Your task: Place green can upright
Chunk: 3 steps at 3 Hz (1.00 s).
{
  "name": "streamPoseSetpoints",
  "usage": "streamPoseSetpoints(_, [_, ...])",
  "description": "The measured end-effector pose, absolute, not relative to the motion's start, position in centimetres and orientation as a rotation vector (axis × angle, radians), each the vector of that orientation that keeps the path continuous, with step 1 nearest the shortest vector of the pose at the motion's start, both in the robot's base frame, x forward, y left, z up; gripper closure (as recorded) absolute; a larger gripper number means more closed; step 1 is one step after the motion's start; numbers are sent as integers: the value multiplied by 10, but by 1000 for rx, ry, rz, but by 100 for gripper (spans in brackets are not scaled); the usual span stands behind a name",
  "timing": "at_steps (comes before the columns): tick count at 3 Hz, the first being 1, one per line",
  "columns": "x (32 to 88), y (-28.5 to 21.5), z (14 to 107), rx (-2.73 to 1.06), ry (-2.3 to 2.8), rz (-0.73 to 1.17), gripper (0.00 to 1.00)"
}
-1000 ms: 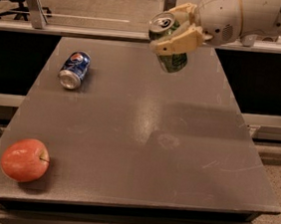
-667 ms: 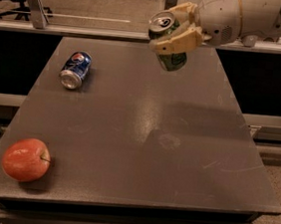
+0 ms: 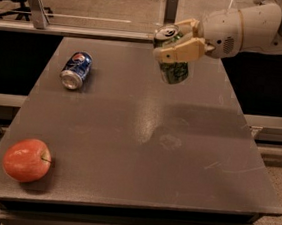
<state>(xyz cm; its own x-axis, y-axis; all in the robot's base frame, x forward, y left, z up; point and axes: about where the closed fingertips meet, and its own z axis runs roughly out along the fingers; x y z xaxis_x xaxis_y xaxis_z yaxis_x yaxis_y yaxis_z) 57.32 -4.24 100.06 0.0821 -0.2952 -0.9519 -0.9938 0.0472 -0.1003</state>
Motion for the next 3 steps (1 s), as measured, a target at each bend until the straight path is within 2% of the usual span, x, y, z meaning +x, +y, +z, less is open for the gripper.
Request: streamPoseSetpoints(3, [563,-46,959,-1186,1278,1100,100])
